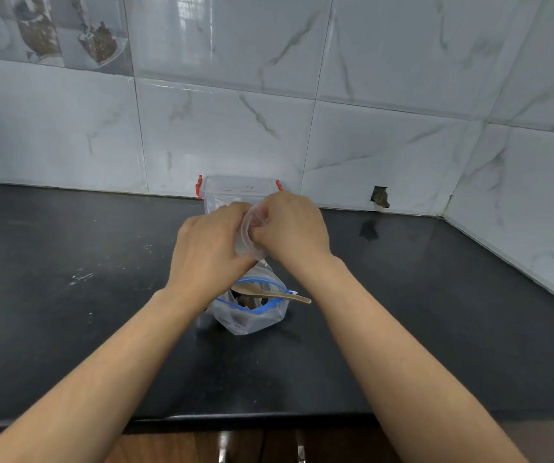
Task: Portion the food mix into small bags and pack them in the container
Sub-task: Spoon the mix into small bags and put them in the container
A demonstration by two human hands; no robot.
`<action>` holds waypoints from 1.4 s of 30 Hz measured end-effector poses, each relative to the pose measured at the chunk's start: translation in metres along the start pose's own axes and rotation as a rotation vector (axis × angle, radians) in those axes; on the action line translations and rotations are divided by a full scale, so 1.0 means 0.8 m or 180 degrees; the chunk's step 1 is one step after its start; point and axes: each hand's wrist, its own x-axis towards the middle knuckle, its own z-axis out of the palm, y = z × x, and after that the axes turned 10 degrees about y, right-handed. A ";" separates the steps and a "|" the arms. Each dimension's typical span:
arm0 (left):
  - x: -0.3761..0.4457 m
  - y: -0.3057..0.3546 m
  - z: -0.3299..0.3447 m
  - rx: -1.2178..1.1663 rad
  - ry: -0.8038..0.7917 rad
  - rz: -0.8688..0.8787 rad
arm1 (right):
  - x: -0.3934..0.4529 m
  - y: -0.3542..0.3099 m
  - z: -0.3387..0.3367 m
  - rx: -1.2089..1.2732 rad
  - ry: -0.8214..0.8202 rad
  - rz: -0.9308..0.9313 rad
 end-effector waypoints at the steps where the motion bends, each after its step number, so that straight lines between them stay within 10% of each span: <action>1: 0.000 0.000 -0.003 0.0156 0.0033 -0.0012 | -0.002 -0.002 -0.002 -0.0131 0.0150 -0.0082; 6: -0.005 -0.010 -0.028 0.1024 0.0053 -0.0408 | -0.014 0.019 -0.022 0.1010 -0.0169 0.0258; 11: -0.039 -0.027 -0.033 0.0422 -0.0468 -0.1554 | -0.057 0.051 0.010 -0.0155 -0.0895 0.0156; 18: -0.061 -0.028 -0.001 -0.0352 -0.0653 -0.2383 | -0.077 0.063 0.062 -0.1359 -0.0296 -0.0759; 42: -0.046 -0.056 0.011 -0.1618 -0.0846 -0.3170 | -0.073 0.039 0.049 -0.0975 -0.0438 -0.0725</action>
